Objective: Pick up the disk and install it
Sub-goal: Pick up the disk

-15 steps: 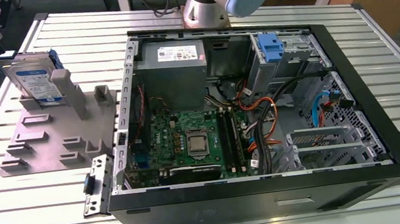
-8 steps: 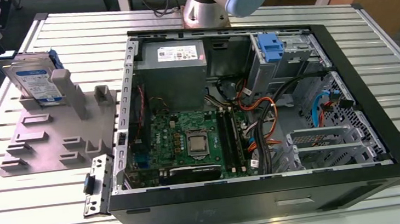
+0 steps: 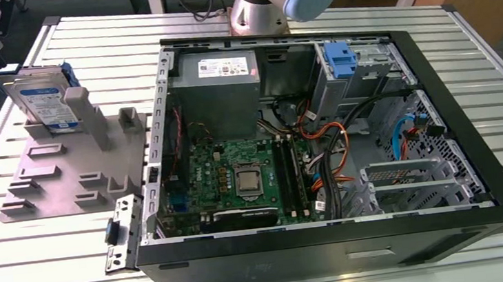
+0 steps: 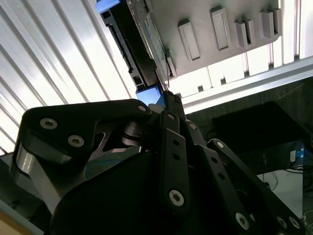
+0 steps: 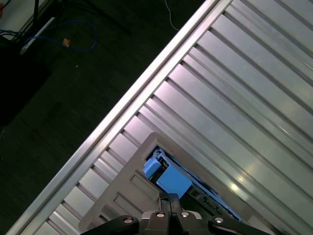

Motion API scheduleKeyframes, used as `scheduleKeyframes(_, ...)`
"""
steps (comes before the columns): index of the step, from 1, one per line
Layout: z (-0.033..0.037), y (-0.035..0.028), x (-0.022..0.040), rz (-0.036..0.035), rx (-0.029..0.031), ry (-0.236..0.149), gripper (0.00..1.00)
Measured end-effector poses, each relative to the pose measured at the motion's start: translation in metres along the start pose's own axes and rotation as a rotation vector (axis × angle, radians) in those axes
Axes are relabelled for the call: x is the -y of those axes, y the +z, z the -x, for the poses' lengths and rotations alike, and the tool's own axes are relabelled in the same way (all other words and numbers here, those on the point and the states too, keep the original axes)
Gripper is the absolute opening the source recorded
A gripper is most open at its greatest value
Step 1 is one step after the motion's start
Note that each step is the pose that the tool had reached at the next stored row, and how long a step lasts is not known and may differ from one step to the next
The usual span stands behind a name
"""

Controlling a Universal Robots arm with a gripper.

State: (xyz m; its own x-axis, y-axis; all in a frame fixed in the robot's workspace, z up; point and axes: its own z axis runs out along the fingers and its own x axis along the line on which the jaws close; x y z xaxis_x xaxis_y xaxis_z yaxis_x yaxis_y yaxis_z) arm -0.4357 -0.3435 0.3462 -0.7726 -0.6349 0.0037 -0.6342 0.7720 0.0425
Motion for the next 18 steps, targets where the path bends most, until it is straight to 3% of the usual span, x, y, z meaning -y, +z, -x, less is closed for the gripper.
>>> scheduleKeyframes(18, 0.0000, 0.0000, 0.0000, -0.0001, -0.0011, -0.026, 0.11)
